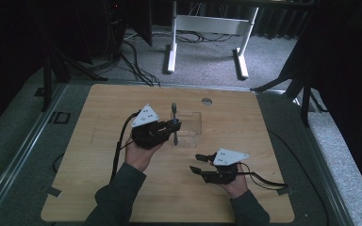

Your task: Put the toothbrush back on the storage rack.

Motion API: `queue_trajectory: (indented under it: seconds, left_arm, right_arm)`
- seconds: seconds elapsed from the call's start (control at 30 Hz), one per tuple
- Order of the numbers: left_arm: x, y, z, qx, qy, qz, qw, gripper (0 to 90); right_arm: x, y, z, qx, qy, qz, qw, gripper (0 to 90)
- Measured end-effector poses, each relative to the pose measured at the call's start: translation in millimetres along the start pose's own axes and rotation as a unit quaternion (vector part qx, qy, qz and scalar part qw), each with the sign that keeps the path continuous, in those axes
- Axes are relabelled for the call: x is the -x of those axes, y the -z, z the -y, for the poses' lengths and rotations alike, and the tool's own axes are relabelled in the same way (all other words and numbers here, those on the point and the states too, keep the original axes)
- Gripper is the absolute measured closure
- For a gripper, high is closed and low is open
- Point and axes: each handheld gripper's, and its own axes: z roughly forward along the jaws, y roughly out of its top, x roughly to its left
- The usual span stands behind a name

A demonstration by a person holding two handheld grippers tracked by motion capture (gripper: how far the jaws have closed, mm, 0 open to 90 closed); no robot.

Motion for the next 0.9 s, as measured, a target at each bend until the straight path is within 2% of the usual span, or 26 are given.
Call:
queue_trajectory:
  seconds: [0.23,0.9]
  left_arm:
    - [-4.5,-0.5,-1.4,0.009,0.003,-0.002,1.0,80.2]
    - [-14.8,-7.7,1.3,0.011,0.002,-0.014,0.9998,80.2]
  right_arm:
    - [0.8,1.2,1.2,-0.001,-0.002,0.0,1.0,49.9]
    - [0.4,0.8,3.7,-0.003,-0.002,-0.005,1.0,49.6]
